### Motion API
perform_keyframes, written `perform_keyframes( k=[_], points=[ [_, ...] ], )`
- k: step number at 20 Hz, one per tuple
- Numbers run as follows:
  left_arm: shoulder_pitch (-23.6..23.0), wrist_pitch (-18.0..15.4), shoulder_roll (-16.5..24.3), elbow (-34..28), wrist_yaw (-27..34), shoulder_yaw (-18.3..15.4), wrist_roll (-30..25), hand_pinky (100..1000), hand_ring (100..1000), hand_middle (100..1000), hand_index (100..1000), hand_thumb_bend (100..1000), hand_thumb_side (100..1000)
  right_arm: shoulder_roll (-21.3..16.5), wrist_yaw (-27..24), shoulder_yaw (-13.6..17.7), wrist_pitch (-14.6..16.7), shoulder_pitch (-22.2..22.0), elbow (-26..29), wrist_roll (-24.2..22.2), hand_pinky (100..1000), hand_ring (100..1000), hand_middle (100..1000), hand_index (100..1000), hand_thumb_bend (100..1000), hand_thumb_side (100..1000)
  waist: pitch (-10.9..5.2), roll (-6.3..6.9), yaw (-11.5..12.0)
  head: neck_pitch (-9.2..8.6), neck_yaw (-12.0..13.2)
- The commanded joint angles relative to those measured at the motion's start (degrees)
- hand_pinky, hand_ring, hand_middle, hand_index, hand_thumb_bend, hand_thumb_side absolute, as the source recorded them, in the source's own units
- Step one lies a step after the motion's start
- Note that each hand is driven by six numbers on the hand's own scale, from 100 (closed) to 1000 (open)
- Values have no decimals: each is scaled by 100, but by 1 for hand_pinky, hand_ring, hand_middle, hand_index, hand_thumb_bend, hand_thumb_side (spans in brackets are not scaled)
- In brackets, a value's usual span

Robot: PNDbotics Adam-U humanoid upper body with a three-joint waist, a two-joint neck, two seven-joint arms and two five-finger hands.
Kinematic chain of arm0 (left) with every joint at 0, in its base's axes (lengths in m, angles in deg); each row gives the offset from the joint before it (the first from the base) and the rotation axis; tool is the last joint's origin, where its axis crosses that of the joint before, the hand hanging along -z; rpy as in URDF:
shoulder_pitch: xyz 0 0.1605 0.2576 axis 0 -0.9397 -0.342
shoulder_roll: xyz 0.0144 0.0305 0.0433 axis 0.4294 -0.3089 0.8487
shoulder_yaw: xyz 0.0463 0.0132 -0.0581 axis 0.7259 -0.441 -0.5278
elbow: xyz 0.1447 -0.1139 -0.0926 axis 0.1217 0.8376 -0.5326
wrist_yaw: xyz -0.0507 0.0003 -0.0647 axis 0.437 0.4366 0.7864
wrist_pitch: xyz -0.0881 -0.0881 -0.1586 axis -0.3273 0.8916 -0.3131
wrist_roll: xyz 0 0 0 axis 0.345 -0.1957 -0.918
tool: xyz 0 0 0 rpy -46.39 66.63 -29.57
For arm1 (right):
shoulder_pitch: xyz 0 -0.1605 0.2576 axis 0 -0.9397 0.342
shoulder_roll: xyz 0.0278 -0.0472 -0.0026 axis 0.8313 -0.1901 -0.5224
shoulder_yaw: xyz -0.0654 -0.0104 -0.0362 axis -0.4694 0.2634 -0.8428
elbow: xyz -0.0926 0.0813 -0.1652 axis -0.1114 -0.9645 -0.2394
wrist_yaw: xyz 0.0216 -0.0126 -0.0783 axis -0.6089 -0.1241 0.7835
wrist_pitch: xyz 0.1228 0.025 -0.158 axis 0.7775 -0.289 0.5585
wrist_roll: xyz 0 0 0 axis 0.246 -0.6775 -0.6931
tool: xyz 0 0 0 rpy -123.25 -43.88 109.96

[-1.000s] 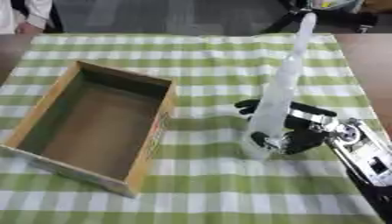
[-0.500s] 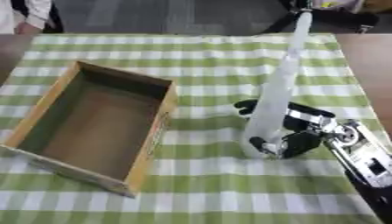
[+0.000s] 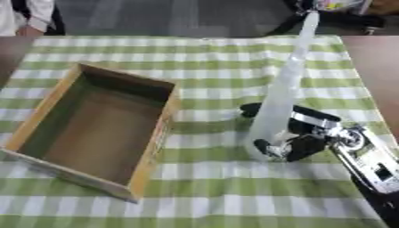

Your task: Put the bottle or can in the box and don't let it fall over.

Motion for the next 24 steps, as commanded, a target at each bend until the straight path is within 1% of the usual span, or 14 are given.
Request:
perform_keyframes(
  k=[1,3,4,5,6,9,10,13,14,17,18,24],
  points=[
    [13,-2,76,-64,-3,-26,-17,1000,787,972,843,100,870,-77,-12,-24,-121,5,-47,56,929,1000,1000,856,100,263,-54,11,20,-59,-11],
    [12,-1,75,-64,-6,-26,-19,1000,787,973,843,100,870,-67,-61,-32,-191,13,-52,64,928,1000,1000,833,100,255,-53,10,24,-61,-14],
    [12,0,74,-64,-7,-25,-21,1000,787,973,843,100,870,-65,-90,-34,-225,16,-52,66,926,1000,1000,802,100,242,-53,9,25,-62,-14],
    [13,0,74,-64,-8,-25,-23,1000,787,973,842,100,870,-65,-119,-35,-257,19,-50,67,926,1000,1000,797,100,241,-54,8,26,-64,-15],
    [13,2,74,-63,-9,-26,-25,1000,787,973,842,100,870,-67,-144,-32,-288,20,-47,75,925,1000,1000,750,100,227,-56,6,26,-66,-15],
    [11,8,70,-61,-15,-25,-36,1000,787,973,841,100,871,-77,-188,-27,-348,20,-26,109,926,1000,1000,683,100,219,-59,0,27,-71,-15],
    [10,9,69,-61,-18,-25,-40,1000,787,973,840,100,871,-79,-195,-26,-356,19,-19,118,926,1000,1000,655,100,218,-59,-2,28,-71,-14],
    [10,12,67,-62,-21,-25,-50,1000,787,973,840,100,871,-84,-214,-27,-346,20,9,131,927,1000,1000,615,100,218,-59,-3,30,-71,-15],
    [10,13,68,-63,-20,-25,-52,1000,787,974,839,100,871,-85,-221,-29,-340,21,18,130,927,1000,1000,586,100,218,-59,-3,30,-70,-16],
    [10,16,67,-63,-21,-24,-61,1000,787,974,840,100,872,-95,-269,-31,-331,24,52,113,928,1000,1000,538,100,217,-61,-3,26,-70,-17],
    [10,17,66,-63,-21,-24,-64,1000,787,974,839,101,872,-99,-283,-29,-329,24,65,104,928,1000,1000,500,100,215,-62,-3,25,-72,-17],
    [9,20,60,-64,-19,-27,-69,1000,787,974,839,101,871,-134,-269,-20,-313,21,212,43,924,1000,1000,412,100,200,-71,-1,19,-70,-13]
  ],
)
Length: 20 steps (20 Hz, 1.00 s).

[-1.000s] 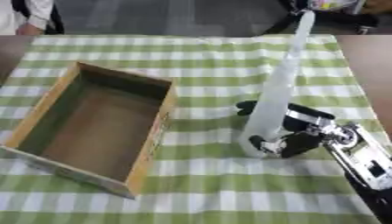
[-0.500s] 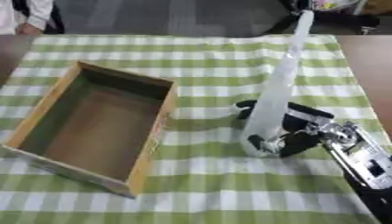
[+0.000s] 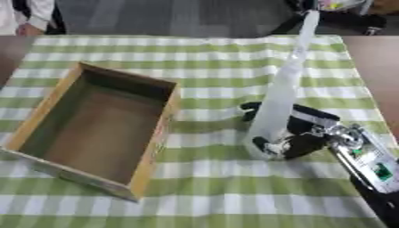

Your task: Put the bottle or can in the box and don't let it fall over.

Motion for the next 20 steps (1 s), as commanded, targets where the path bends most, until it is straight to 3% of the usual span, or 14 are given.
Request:
perform_keyframes(
  k=[1,20],
  points=[
    [9,-10,61,-64,-17,-27,-26,1000,787,974,838,101,872,-142,35,9,-18,19,173,-67,923,1000,1000,405,100,199,-75,8,-4,-68,-11],
    [18,-10,84,-69,-3,-32,-33,1000,787,973,838,101,868,-264,-335,116,-309,122,785,26,913,1000,1000,404,100,201,-127,-2,-16,-81,-15]
  ],
)
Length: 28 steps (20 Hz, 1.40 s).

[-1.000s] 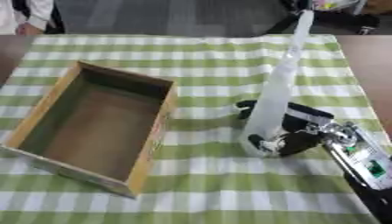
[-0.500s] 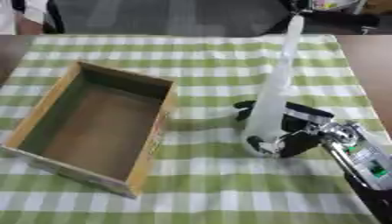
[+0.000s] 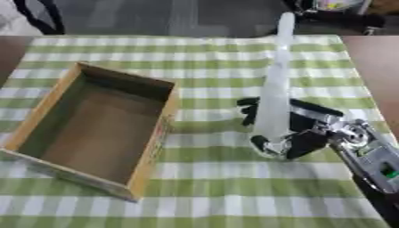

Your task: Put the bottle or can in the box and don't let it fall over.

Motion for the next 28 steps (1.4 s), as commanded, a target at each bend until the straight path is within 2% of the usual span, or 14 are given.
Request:
perform_keyframes(
  k=[1,10,11,12,28],
  points=[
    [16,-8,85,-68,-5,-31,-14,1000,787,973,838,101,868,-203,-151,81,-75,112,203,18,909,1000,1000,405,100,202,-127,2,6,-77,-16],
    [4,-9,89,-69,-9,-34,-19,1000,787,974,838,101,867,-243,-481,135,-289,294,319,77,900,1000,1000,401,100,206,-141,-4,10,-73,-15],
    [3,-9,92,-70,-9,-35,-19,1000,787,974,838,100,866,-258,-523,141,-302,341,339,83,900,1000,1000,402,100,258,-148,-6,10,-69,-16],
    [2,-9,95,-71,-8,-36,-19,1000,787,974,838,100,866,-278,-566,143,-321,392,357,90,899,1000,1000,402,100,206,-154,-7,10,-65,-17],
    [-17,12,160,-73,7,-46,-15,1000,787,973,838,103,862,-428,-1209,-102,-721,1583,255,71,892,1000,1000,405,100,210,-292,-114,70,-4,-65]
  ],
)
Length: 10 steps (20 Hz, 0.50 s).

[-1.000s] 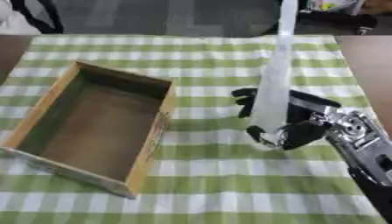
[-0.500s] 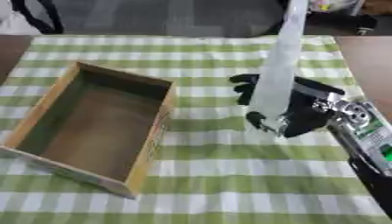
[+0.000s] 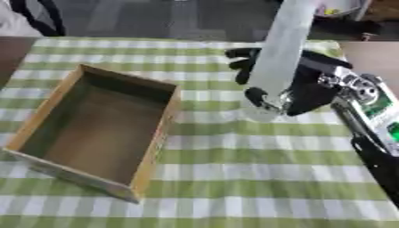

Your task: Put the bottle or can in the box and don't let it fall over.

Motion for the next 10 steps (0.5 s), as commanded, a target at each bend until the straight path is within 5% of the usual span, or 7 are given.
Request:
perform_keyframes(
  k=[1,10],
  points=[
    [-3,16,158,-73,8,-46,-5,1000,787,972,838,103,862,-177,-129,-26,-54,248,-4,-16,892,1000,1000,406,100,210,-156,1,20,-7,-27],
    [12,39,187,-74,28,-35,-19,1000,786,972,838,105,859,-11,-282,-248,-188,943,-286,-112,891,1000,1000,408,100,213,-230,-68,116,31,-102]
  ],
)
